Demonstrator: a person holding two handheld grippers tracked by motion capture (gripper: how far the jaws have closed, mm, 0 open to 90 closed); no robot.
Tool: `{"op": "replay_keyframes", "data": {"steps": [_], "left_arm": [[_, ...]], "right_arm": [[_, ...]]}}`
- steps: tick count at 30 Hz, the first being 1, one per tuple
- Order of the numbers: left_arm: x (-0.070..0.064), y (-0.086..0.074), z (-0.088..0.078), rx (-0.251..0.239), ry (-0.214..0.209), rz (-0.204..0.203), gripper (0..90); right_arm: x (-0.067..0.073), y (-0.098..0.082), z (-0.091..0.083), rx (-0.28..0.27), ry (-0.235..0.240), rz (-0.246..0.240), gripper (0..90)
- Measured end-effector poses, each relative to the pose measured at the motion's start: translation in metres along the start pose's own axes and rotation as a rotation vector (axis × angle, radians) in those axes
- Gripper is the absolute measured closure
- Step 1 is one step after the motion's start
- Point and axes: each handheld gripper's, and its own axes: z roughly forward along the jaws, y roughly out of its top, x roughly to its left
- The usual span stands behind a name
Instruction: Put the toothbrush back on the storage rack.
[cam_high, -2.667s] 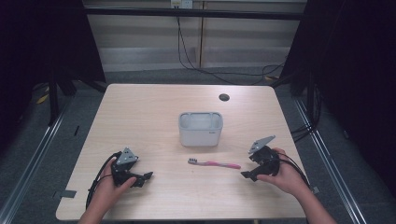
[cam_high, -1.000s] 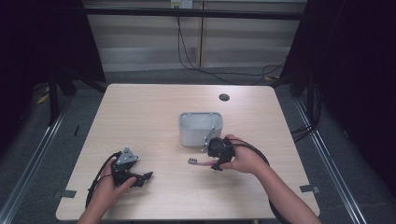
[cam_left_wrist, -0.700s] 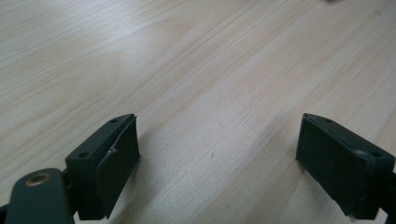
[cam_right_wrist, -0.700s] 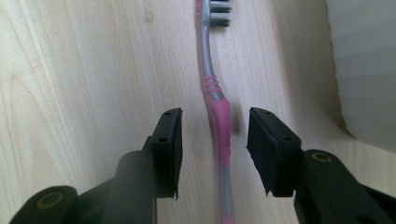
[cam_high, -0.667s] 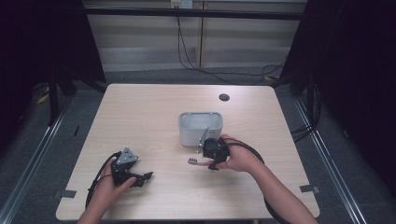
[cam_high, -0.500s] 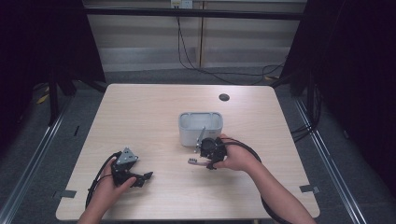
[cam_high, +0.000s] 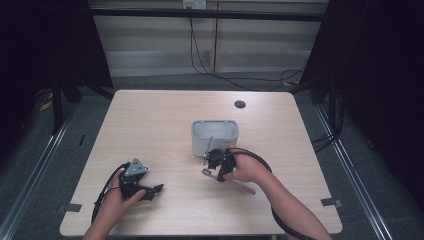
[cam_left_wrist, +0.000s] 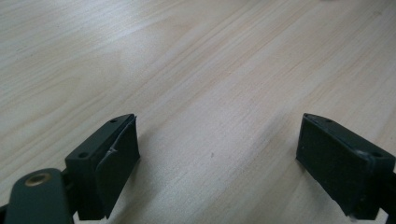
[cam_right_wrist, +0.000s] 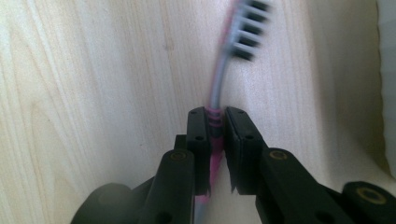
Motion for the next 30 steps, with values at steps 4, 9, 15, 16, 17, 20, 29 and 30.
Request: {"op": "replay_keyframes", "data": {"steps": [4, 9, 15, 16, 17, 20, 29, 30], "left_arm": [[0.000, 0.000, 0.000, 0.002, 0.002, 0.000, 12.6], [0.000, 0.000, 0.000, 0.000, 0.000, 0.000, 12.6], [0.000, 0.000, 0.000, 0.000, 0.000, 0.000, 12.6], [0.000, 0.000, 0.000, 0.001, 0.001, 0.000, 12.6], [0.000, 0.000, 0.000, 0.000, 0.000, 0.000, 12.6], [0.000, 0.000, 0.000, 0.000, 0.000, 0.000, 12.6], [0.000, 0.000, 0.000, 0.002, 0.002, 0.000, 12.6], [0.000, 0.000, 0.000, 0.001, 0.001, 0.000, 12.6]], "right_arm": [[-0.001, -0.004, 0.000, -0.034, 0.000, 0.024, 81.1], [-0.002, -0.009, -0.005, -0.085, 0.000, 0.054, 81.2], [-0.005, -0.016, -0.020, -0.149, 0.000, 0.076, 81.3], [-0.006, -0.017, -0.023, -0.160, 0.001, 0.084, 81.3], [-0.006, -0.019, -0.029, -0.188, 0.002, 0.111, 81.3], [-0.007, -0.023, -0.036, -0.213, -0.003, 0.116, 81.3], [-0.007, -0.032, -0.056, -0.321, -0.020, 0.131, 81.3], [-0.008, -0.035, -0.060, -0.349, -0.020, 0.142, 81.3]]}}
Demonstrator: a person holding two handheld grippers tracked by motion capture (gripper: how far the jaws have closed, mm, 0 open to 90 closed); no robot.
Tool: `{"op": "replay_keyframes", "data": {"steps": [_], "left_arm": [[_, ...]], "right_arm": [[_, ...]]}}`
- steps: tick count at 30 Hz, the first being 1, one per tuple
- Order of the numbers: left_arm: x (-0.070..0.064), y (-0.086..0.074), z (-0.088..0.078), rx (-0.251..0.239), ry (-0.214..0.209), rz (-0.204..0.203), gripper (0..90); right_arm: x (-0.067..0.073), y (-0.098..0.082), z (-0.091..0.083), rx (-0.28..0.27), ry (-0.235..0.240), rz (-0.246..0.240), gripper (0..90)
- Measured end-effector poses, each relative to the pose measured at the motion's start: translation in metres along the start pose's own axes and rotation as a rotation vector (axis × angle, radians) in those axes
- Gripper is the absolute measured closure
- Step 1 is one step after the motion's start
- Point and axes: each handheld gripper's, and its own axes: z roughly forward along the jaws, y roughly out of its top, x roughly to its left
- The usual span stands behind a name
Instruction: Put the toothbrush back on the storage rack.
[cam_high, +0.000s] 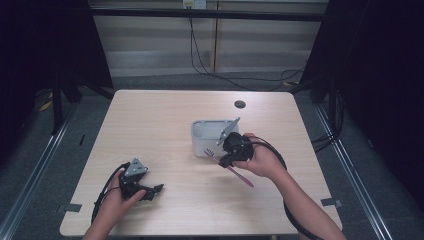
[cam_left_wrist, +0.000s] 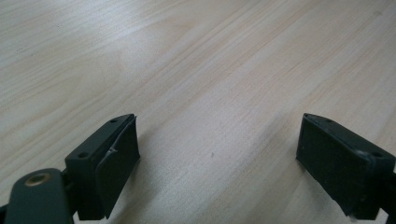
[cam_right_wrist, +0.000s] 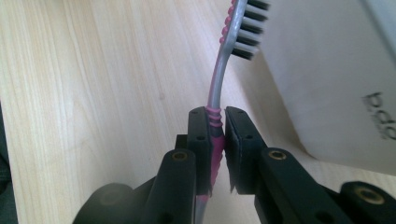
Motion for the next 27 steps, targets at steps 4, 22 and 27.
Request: {"op": "replay_keyframes", "data": {"steps": [4, 22, 27], "left_arm": [[0.000, 0.000, 0.000, 0.000, 0.000, 0.000, 12.6], [0.000, 0.000, 0.000, 0.001, 0.001, 0.000, 12.6], [0.000, 0.000, 0.000, 0.002, 0.002, 0.000, 12.3]], "right_arm": [[-0.002, -0.003, -0.007, -0.051, -0.016, 0.005, 81.3], [-0.008, -0.014, -0.036, -0.260, -0.045, 0.059, 81.3], [-0.009, -0.015, -0.040, -0.292, -0.050, 0.060, 81.3]]}}
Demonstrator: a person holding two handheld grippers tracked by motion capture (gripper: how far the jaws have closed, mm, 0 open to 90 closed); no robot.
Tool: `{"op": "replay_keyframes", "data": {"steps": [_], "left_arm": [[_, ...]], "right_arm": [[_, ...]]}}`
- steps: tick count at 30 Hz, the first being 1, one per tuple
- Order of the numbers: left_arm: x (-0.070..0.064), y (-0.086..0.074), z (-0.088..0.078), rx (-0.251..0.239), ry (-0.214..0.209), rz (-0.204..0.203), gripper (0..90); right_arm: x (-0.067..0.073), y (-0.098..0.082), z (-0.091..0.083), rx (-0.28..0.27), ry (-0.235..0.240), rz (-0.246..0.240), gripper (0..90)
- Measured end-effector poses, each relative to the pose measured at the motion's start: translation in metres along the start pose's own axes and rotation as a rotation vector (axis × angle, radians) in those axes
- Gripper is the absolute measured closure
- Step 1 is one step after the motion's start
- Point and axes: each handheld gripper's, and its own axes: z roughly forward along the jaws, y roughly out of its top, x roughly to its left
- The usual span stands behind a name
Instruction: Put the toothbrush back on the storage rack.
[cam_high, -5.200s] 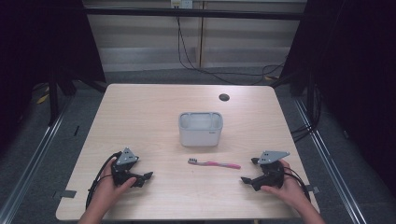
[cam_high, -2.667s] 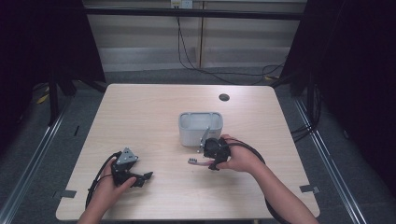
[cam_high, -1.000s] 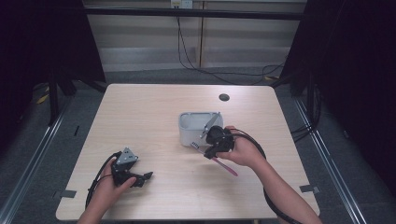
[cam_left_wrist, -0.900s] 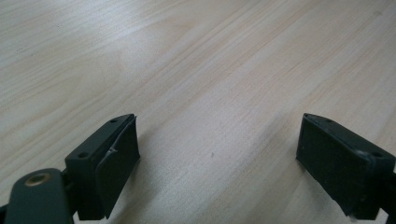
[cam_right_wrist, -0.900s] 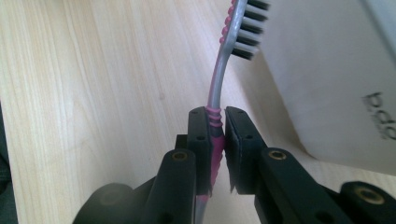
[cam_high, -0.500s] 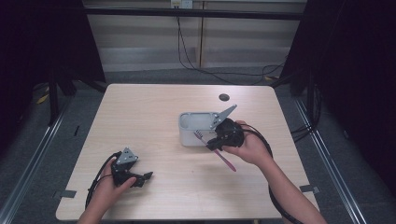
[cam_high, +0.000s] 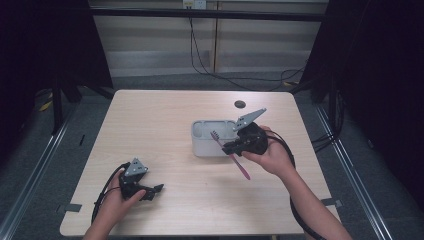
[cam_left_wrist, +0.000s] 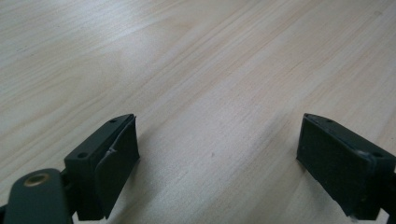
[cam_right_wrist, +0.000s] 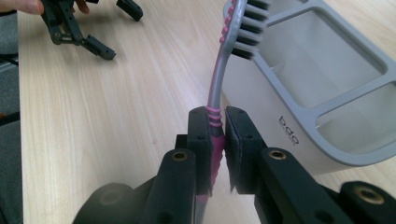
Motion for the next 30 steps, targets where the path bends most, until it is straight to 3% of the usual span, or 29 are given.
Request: {"op": "replay_keyframes", "data": {"steps": [30], "left_arm": [[0.000, 0.000, 0.000, 0.002, 0.000, -0.002, 11.8]], "right_arm": [[-0.006, 0.004, -0.020, -0.184, -0.063, 0.059, 81.3]]}}
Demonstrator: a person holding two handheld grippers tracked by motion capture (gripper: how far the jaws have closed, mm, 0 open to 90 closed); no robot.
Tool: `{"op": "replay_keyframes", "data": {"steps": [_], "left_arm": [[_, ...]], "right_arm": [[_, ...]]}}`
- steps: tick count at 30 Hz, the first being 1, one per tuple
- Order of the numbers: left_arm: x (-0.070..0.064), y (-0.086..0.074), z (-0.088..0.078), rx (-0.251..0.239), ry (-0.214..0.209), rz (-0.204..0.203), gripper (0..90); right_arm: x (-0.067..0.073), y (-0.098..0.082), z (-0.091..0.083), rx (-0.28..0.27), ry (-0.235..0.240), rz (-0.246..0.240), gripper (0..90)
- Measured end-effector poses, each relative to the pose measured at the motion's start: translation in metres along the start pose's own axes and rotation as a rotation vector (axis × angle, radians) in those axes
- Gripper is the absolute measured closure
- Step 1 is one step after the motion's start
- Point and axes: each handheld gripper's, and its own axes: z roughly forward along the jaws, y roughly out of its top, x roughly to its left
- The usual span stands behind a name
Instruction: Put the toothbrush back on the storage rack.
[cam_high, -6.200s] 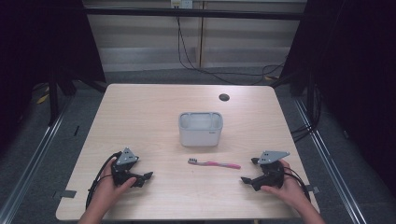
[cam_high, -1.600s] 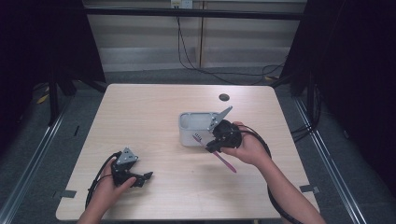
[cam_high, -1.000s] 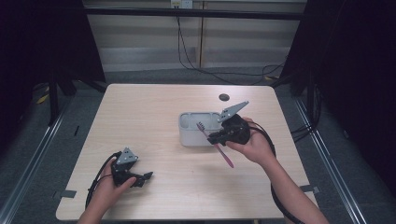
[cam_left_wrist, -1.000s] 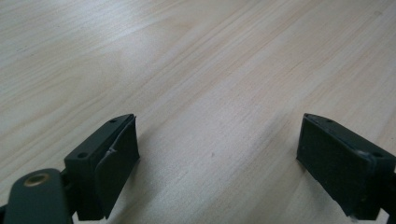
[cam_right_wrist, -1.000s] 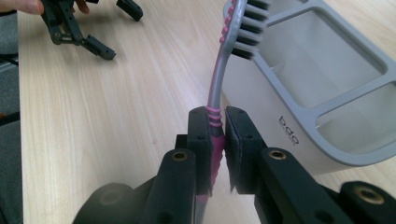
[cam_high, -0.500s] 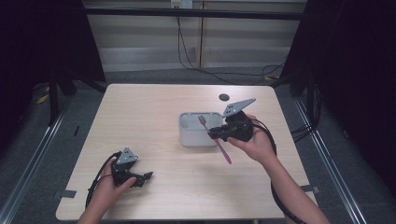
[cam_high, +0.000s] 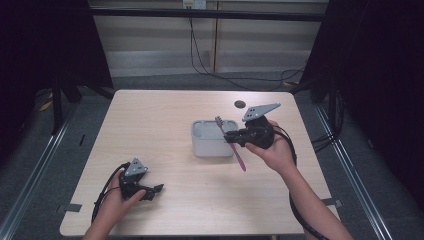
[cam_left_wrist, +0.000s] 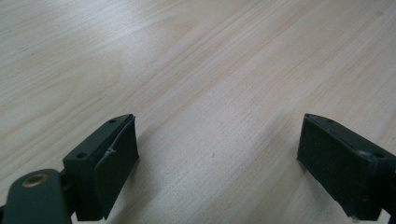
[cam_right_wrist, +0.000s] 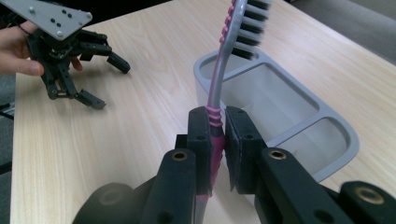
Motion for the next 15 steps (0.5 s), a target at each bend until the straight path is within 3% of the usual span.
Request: {"op": "replay_keyframes", "data": {"steps": [15], "left_arm": [[0.000, 0.000, 0.000, 0.000, 0.000, 0.000, 11.8]], "right_arm": [[-0.003, 0.006, -0.012, -0.098, -0.050, 0.007, 81.3]]}}
